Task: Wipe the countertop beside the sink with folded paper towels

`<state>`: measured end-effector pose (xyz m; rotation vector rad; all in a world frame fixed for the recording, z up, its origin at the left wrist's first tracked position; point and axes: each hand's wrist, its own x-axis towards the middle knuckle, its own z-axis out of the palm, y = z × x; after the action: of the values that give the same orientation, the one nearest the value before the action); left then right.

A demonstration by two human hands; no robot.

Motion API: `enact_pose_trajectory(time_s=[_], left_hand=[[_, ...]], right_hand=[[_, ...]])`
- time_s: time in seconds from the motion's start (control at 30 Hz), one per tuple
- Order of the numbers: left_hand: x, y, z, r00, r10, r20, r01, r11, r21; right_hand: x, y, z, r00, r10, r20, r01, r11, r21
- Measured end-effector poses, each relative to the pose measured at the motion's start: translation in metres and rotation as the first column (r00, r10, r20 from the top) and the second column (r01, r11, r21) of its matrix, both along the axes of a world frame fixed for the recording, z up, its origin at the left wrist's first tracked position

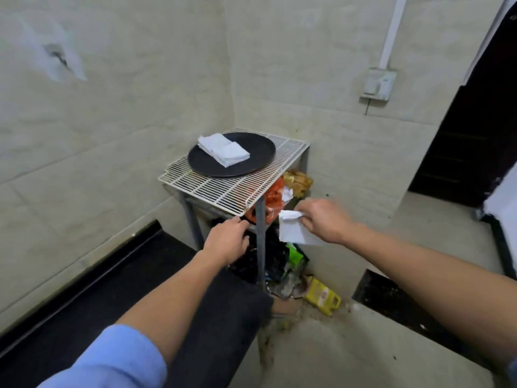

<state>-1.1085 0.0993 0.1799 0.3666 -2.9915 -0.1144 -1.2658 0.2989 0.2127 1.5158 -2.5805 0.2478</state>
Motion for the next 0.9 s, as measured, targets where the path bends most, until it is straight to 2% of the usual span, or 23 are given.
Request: enact_pose_trajectory(time_s=[0.23, 0.47, 0.67, 0.9], left_hand=[[-0.072, -0.078, 0.016, 0.994, 0.095, -0.044, -0.094, 0.995, 0.034], [-0.130, -0.138, 0.011, 0.962, 0.257, -0.087, -0.254, 0.966, 0.048], [-0.195, -0.179, 0.011, 0.872, 0.488, -0.037, -0.484, 0.871, 0.081], [-0.239, -0.205, 0.007, 0.772, 0.636, 0.011, -0.634, 0.768, 0.087]], right_hand=[[-0.083, -0.092, 0.048, 1.000, -0.013, -0.021, 0.011, 0.995, -0.095], [-0.186, -0.200, 0.066, 0.992, 0.116, -0.049, -0.121, 0.983, -0.136], [-0.273, -0.300, 0.071, 0.965, 0.264, -0.006, -0.260, 0.946, -0.195], [-0.323, -0.390, 0.070, 0.885, 0.458, 0.084, -0.444, 0.884, -0.146]])
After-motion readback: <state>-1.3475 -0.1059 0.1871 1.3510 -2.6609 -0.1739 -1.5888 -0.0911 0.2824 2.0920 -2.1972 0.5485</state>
